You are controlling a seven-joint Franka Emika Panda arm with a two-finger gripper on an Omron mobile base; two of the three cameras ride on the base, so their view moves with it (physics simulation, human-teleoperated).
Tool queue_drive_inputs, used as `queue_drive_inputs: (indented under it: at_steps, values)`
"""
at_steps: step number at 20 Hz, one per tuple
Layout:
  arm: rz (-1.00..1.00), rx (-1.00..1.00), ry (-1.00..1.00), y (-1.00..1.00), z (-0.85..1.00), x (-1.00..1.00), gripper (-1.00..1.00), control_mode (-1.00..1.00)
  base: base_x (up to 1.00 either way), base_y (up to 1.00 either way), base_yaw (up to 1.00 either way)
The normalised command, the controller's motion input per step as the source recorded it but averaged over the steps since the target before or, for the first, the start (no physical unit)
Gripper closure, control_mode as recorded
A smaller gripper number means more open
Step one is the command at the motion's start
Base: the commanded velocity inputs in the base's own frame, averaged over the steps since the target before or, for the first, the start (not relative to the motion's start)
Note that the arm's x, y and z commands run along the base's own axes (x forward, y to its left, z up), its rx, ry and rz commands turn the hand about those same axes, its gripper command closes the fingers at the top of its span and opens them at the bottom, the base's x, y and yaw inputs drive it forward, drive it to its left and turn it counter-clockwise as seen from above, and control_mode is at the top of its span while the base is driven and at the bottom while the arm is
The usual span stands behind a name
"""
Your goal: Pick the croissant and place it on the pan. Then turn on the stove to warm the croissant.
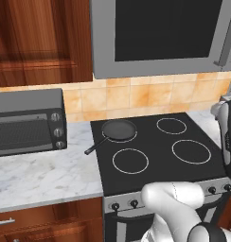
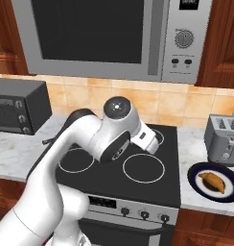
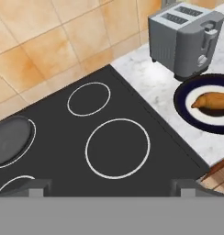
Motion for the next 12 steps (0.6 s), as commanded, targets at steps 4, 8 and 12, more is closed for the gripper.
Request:
queue_drive_inputs:
  at_steps: [4, 8, 12]
  values:
    - [-0.25, 0.11, 0.0, -0.56, -0.06, -0.04, -1.0, -1.0, 0.0, 0.0, 0.0]
    - [-0.23, 0.18, 0.0, -0.61, -0.1, 0.0, -1.0, -1.0, 0.0, 0.0, 0.0]
    - [-0.27, 0.15, 0.0, -0.53, -0.2, 0.0, -1.0, -1.0, 0.0, 0.0, 0.0]
